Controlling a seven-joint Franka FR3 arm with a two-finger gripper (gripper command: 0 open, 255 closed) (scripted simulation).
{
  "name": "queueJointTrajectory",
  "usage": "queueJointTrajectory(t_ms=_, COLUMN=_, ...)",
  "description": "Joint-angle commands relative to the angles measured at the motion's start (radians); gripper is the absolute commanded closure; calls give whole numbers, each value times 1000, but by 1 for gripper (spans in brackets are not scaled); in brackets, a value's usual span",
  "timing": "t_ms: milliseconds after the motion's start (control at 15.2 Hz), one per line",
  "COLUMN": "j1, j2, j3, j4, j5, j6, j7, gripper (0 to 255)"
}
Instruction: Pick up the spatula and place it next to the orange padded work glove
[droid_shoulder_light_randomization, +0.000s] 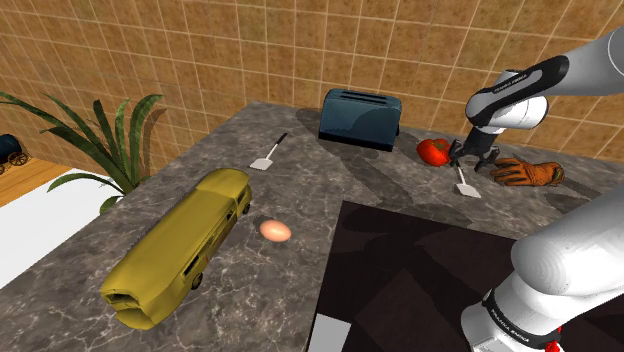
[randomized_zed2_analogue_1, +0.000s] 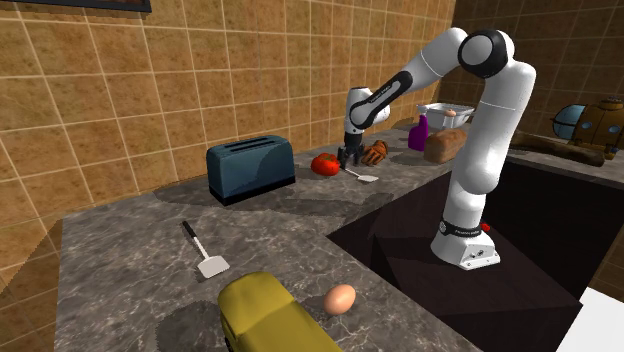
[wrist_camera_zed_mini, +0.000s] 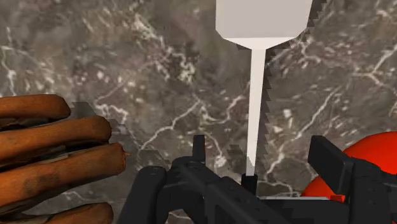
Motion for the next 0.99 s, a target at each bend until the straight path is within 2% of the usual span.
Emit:
queueJointTrajectory(t_ms=0, j1=0, j2=0, j3=0, j4=0, j5=0, j6=0, j7=0, gripper=0)
queueJointTrajectory(t_ms=132, j1=0, j2=0, j3=0, j4=0, j5=0, j6=0, j7=0, gripper=0)
queueJointTrajectory(t_ms=396, j1=-5, j2=-91, j3=14, j4=50, j5=-32, j6=-138, j7=25, gripper=0)
queueJointTrajectory(t_ms=924, j1=-5, j2=-91, j3=14, j4=50, j5=-32, j6=-138, j7=25, gripper=0)
